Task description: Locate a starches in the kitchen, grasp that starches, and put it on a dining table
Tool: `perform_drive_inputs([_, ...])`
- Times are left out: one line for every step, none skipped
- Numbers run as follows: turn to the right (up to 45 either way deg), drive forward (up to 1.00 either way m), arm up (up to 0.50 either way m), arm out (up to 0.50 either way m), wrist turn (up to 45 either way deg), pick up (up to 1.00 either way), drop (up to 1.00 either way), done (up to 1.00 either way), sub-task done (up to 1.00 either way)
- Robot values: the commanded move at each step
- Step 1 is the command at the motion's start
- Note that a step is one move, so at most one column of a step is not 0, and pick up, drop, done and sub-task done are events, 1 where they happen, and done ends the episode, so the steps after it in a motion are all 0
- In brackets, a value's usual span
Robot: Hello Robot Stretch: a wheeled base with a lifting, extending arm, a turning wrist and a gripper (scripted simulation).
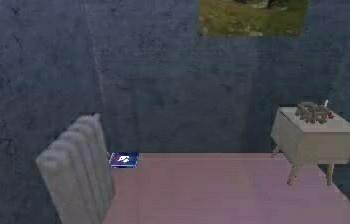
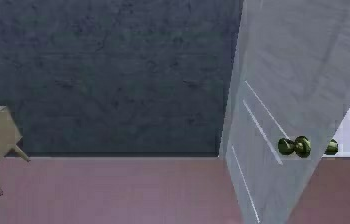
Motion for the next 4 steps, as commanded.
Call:
perform_drive_inputs([-45.0,0.00,0.00,0.00,0.0,0.00,0.00,0.00,0.00])
perform_drive_inputs([-45.0,0.00,0.00,0.00,0.0,0.00,0.00,0.00,0.00])
perform_drive_inputs([-45.0,0.00,0.00,0.00,0.0,0.00,0.00,0.00,0.00])
perform_drive_inputs([-42.0,0.00,0.00,0.00,0.0,0.00,0.00,0.00,0.00])
